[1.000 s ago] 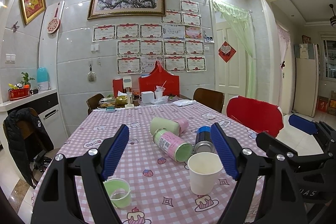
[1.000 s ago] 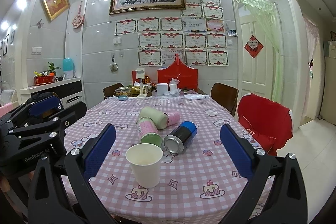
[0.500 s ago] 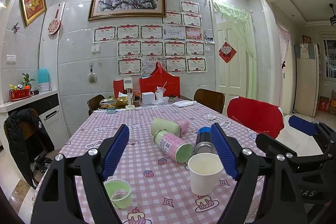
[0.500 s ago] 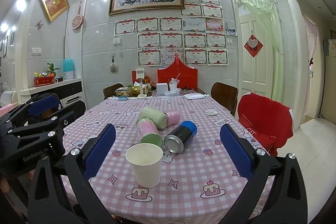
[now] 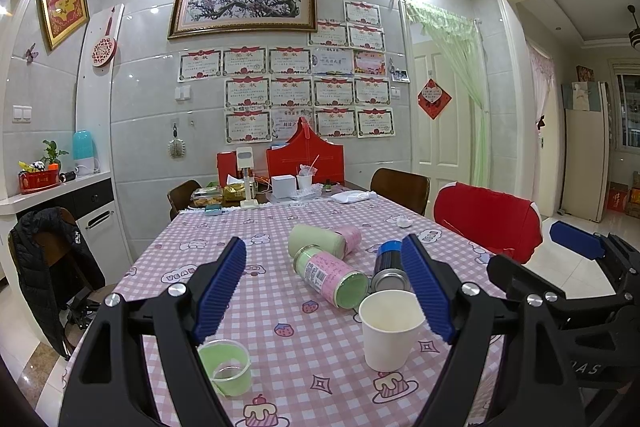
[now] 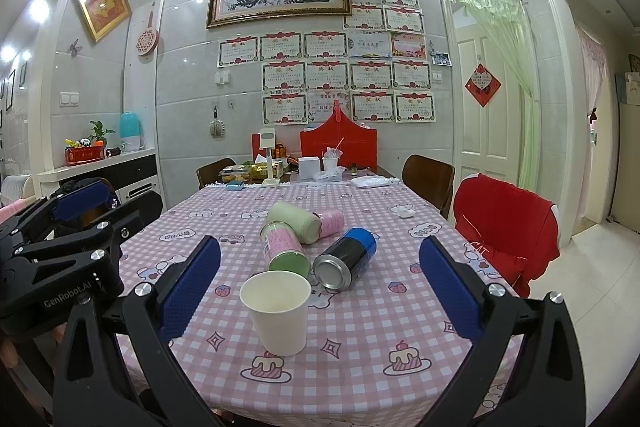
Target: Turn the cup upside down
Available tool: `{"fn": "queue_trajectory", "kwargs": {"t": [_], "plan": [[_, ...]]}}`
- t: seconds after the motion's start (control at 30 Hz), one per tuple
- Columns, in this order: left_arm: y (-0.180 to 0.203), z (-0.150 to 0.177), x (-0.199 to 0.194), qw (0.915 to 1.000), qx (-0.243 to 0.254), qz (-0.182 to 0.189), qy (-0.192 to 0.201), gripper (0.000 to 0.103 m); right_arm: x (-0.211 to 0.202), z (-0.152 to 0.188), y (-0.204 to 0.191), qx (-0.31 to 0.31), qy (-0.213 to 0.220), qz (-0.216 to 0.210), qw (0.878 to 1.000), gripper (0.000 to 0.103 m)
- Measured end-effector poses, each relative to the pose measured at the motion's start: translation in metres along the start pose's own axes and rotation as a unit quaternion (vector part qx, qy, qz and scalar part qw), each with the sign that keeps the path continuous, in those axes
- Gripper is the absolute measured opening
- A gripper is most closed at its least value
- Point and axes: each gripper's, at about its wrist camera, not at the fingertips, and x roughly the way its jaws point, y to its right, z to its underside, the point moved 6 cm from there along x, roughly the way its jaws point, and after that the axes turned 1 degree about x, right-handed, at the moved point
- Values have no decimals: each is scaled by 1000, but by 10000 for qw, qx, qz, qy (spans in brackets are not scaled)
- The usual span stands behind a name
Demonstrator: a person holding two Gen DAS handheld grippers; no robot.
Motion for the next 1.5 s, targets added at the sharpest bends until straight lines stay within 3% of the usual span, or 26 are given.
{"fn": "queue_trajectory", "kwargs": {"t": [0.8,1.5], "plan": [[-8,-2,-6,9999,25,7,151,79,2,6,0,41,-30,-18,10000,96],[-15,9,7,9999,77,-144,-41,79,13,17,5,85,-175,109,9998,96]]}}
